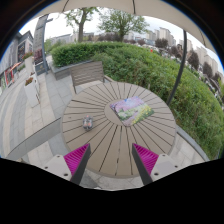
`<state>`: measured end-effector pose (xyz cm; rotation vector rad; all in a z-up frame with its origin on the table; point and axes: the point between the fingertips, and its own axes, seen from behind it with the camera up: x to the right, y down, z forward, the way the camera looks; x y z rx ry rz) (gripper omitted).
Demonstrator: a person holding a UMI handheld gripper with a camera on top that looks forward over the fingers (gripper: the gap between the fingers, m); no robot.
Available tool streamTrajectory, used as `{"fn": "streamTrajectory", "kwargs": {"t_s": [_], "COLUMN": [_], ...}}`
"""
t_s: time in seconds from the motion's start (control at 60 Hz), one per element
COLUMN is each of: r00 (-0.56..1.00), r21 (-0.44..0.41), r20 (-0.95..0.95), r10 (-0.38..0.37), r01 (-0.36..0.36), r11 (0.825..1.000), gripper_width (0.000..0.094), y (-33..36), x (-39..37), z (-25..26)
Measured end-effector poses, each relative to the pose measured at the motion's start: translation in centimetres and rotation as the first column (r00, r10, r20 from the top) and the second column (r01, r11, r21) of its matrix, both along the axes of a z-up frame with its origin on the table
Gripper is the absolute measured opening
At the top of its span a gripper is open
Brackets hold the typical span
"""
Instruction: Arrange mouse
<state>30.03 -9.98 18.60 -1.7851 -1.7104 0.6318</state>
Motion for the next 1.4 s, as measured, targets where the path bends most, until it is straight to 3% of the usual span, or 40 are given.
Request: {"fn": "streamTrajectory", "kwargs": {"t_s": [0.333, 0.733, 1.083, 1.4], "r00": [0.999, 0.991, 0.992, 0.989], "r21": [0.007, -0.066, -0.066, -0.046], "r20": [0.007, -0.077, -0.107, -0.135], "r10": [0.047, 0.113, 0.061, 0.065], "r01": [-0.047, -0.118, -0.069, -0.072], "r11": [0.999, 0.991, 0.995, 0.996], "gripper_width": [0.0848, 0.0852, 0.0853, 0.0855], "y": [-4.6, -12.0, -12.2, -11.5], "x": [-2.5, -7.1, -14.8, -21.7], "z": [-3.2, -7.5, -14.4, -19.1]}}
